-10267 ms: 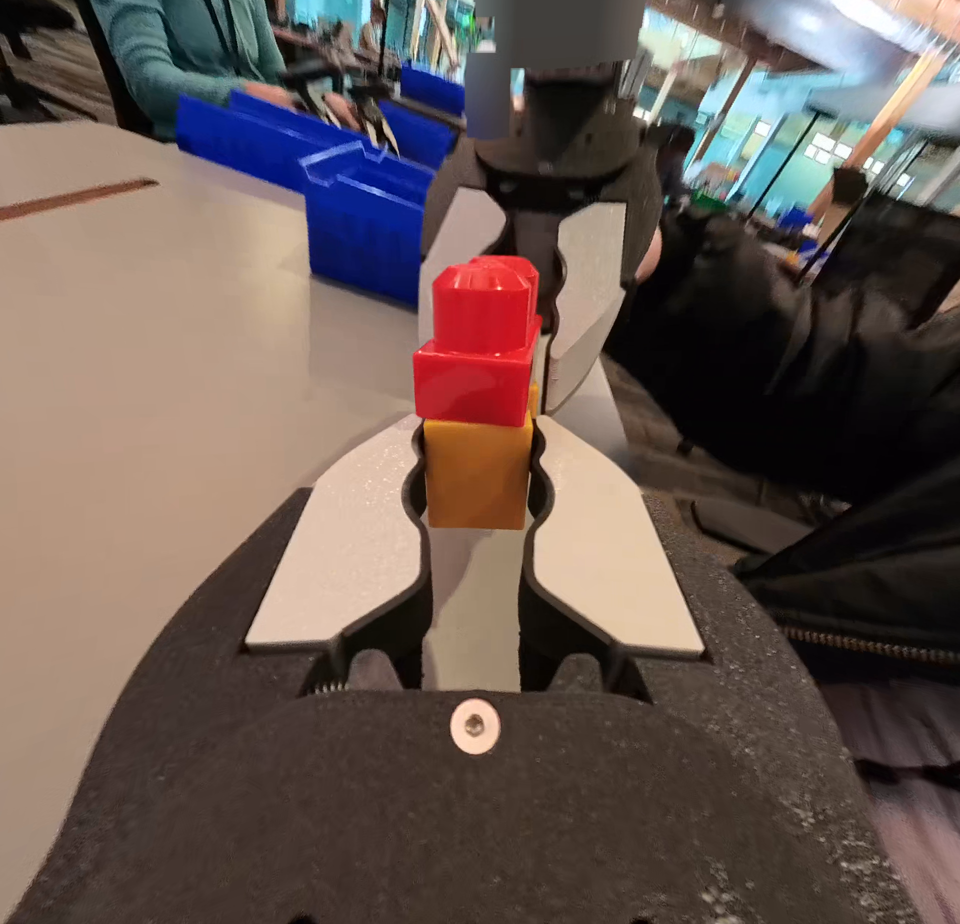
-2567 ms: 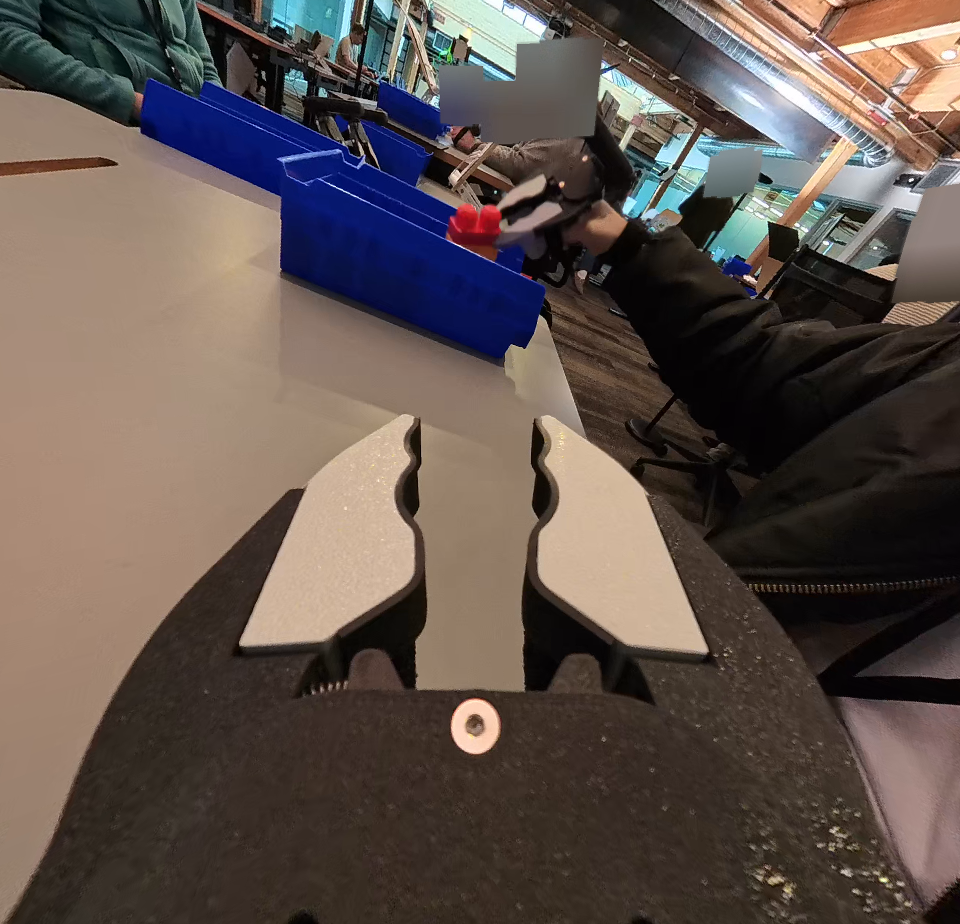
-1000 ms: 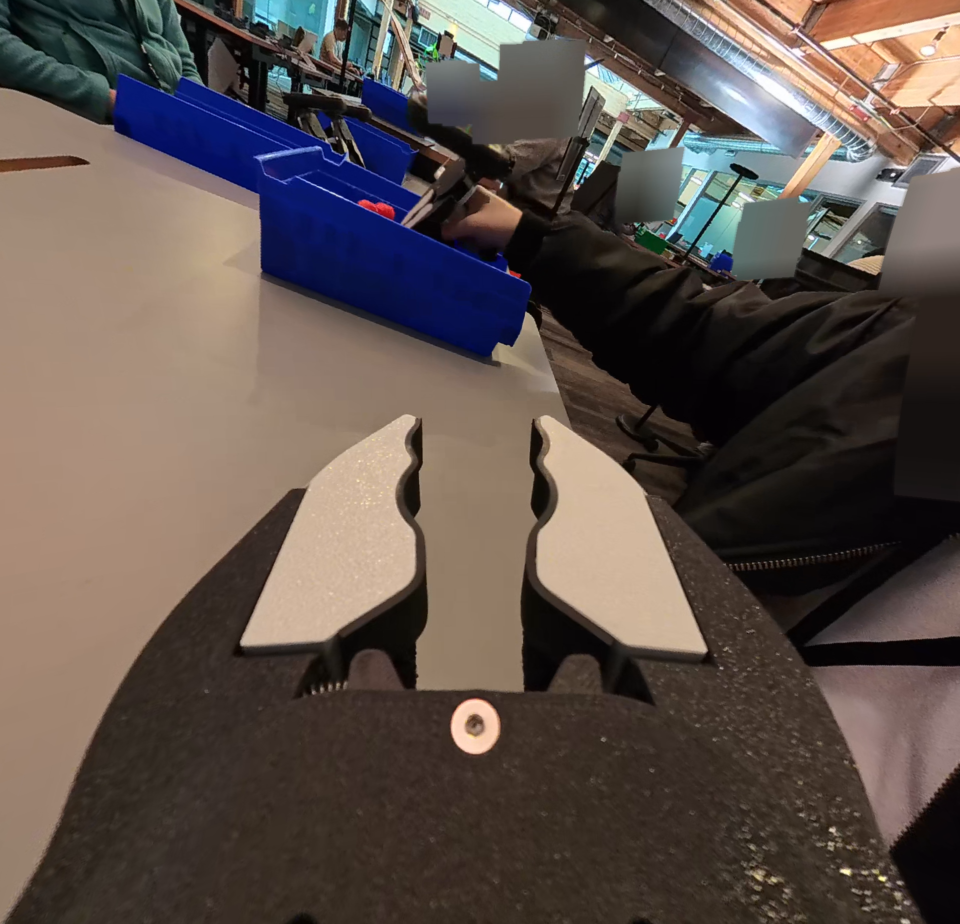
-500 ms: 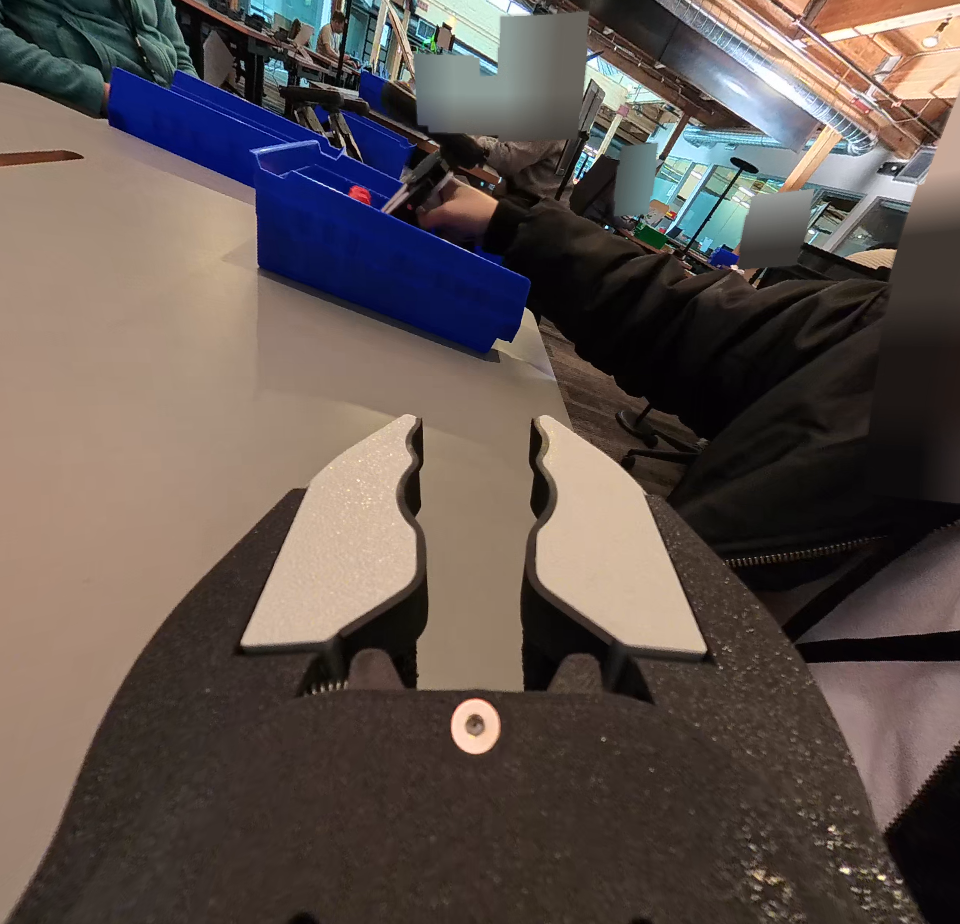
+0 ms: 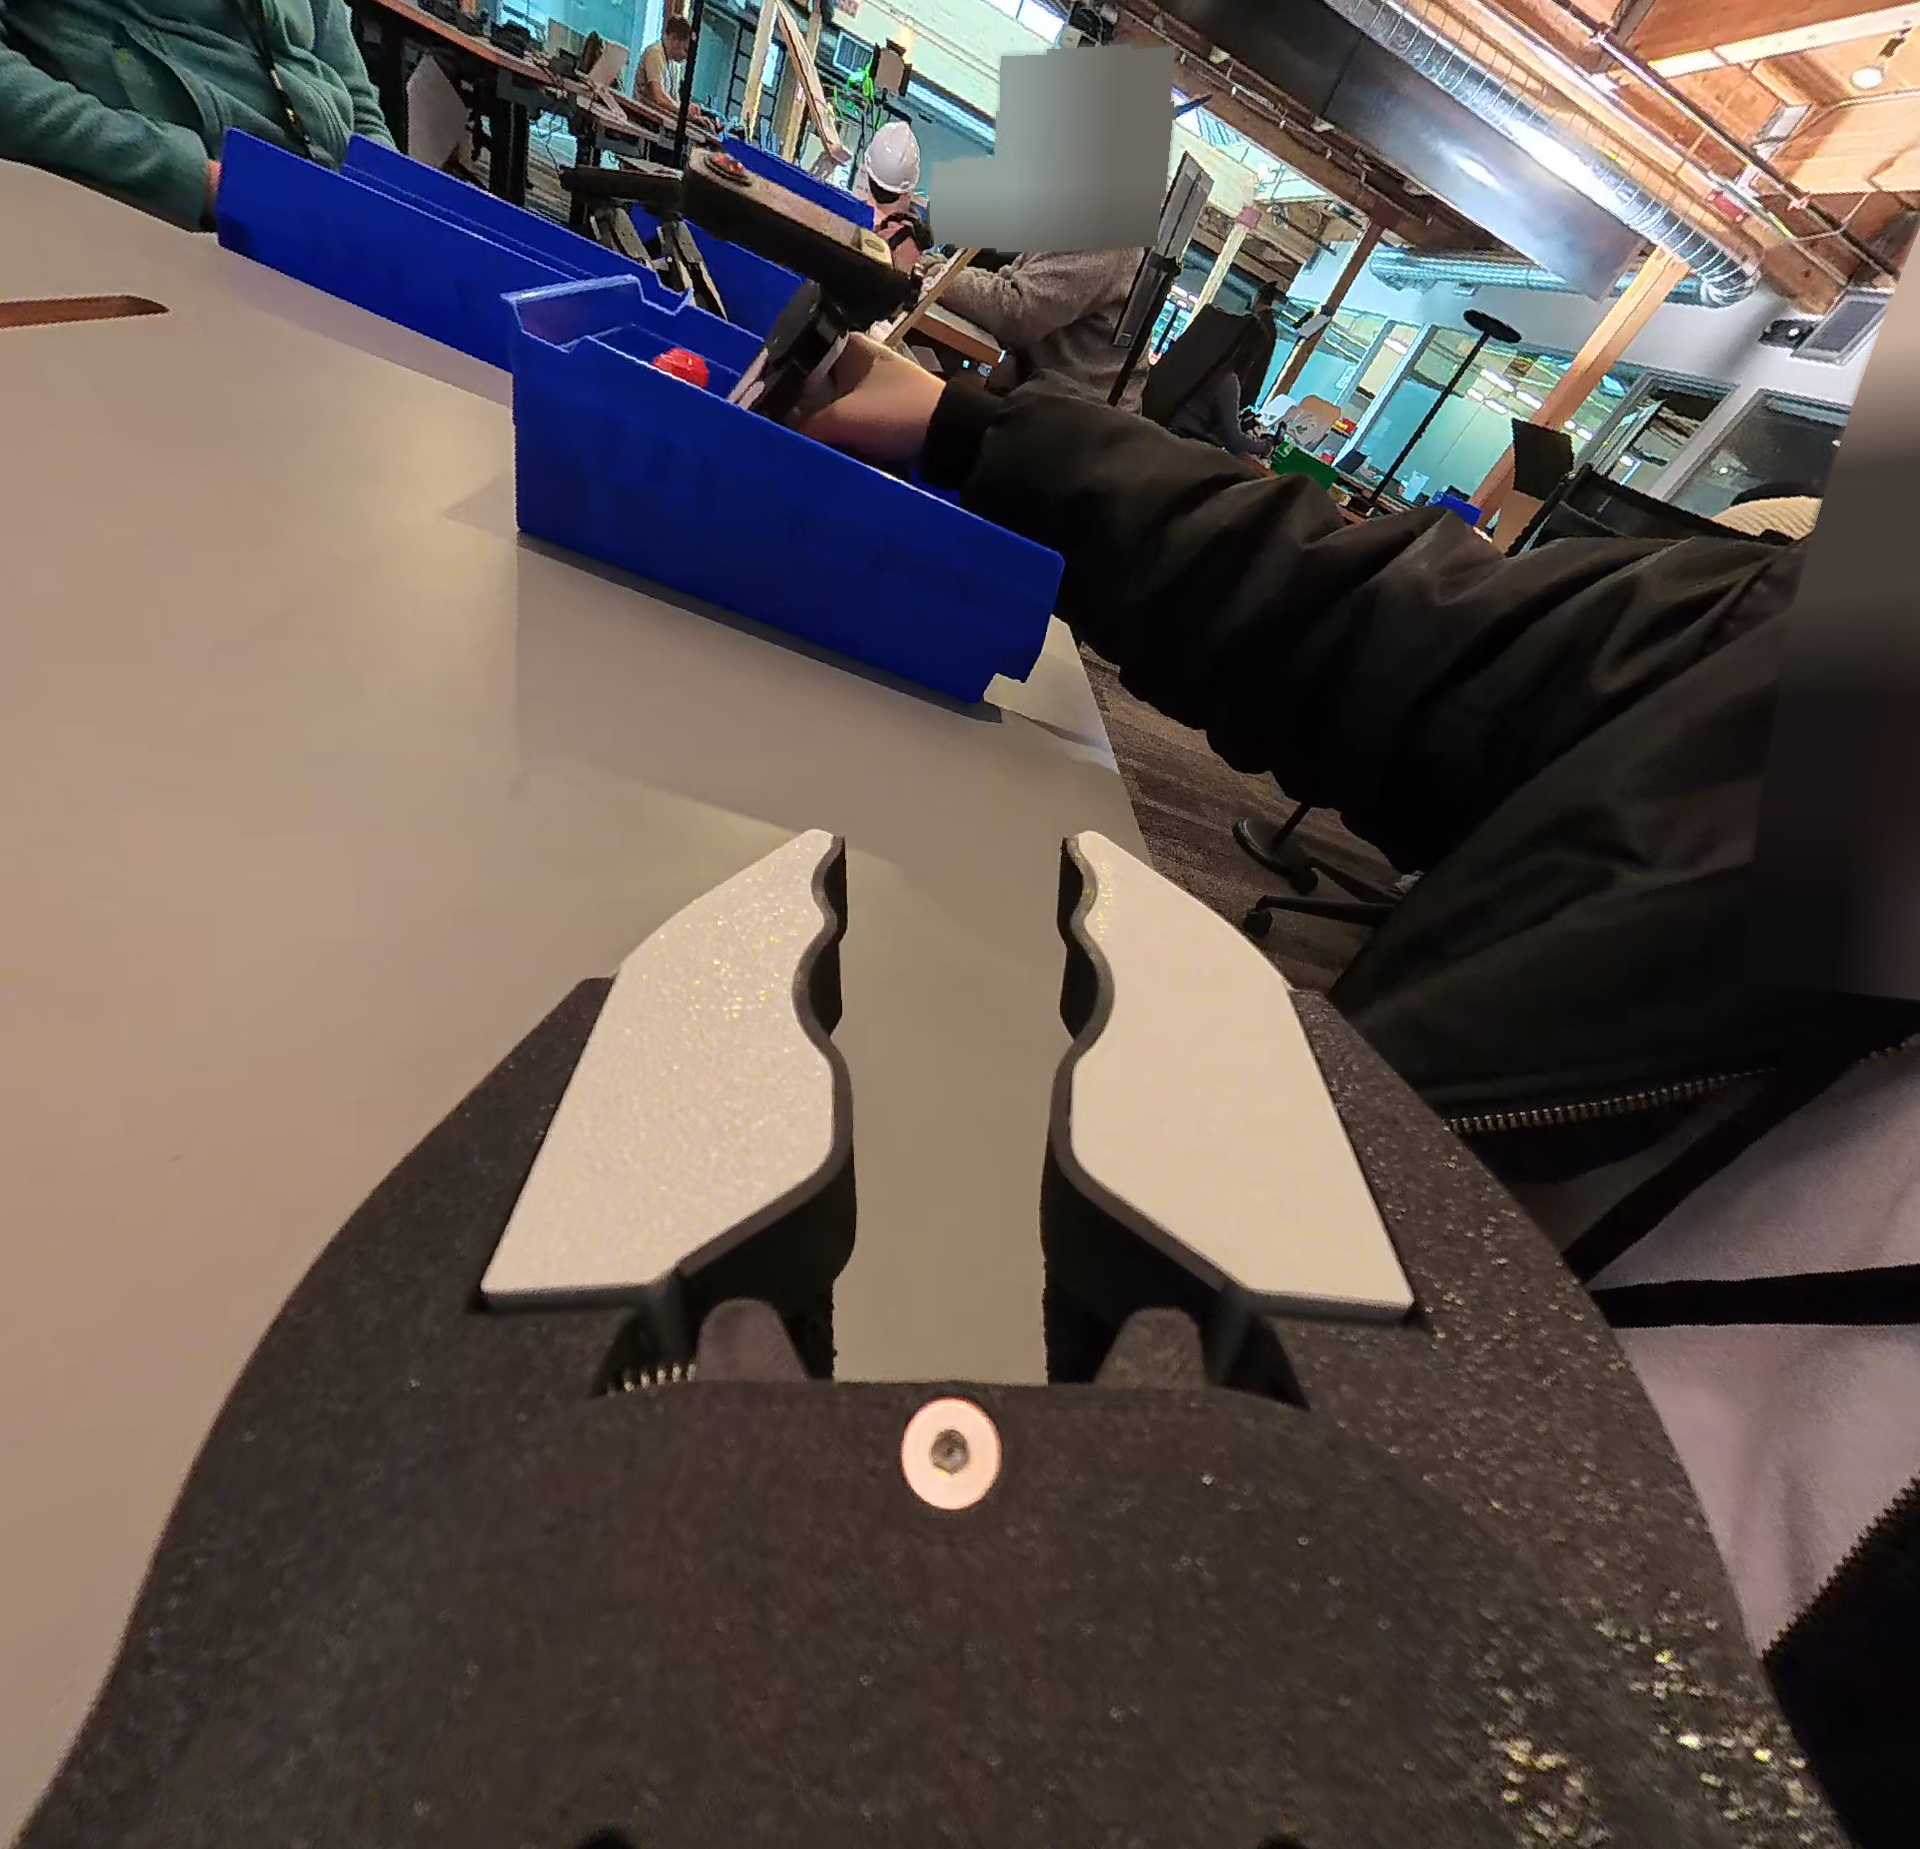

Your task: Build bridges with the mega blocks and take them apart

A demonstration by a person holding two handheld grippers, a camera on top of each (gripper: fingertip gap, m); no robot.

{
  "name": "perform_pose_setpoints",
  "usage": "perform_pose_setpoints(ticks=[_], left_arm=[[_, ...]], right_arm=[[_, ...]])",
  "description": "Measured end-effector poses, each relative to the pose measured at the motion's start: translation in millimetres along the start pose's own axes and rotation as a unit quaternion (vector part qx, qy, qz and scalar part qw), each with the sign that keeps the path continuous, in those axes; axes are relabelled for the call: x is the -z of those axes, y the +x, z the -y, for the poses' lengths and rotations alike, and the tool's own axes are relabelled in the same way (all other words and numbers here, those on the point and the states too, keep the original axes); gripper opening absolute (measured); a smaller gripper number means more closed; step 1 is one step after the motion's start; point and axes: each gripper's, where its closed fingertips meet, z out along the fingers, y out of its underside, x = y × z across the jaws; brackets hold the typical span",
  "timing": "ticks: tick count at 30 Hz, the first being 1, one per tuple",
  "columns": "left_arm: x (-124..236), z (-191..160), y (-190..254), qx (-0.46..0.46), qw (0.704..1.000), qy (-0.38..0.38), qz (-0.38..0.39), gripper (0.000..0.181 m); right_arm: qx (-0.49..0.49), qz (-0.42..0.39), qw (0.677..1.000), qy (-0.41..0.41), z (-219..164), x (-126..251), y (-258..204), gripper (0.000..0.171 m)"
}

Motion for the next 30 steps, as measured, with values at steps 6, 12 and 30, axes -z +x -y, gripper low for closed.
perform_pose_setpoints(ticks=[6,12,30], left_arm=[[3,4,-2,-0.007,1.0,0.01,0.011,0.039],[17,20,-10,-0.054,0.996,0.034,0.069,0.043],[345,27,64,-0.203,0.814,0.012,0.544,0.025]], right_arm=[[0.01,0.001,0.998,0.06,-1,46,-12,0.0],[0.044,0.054,0.933,0.352,55,192,-68,0.012],[0.238,0.365,0.798,0.417,68,239,-402,0.003]])
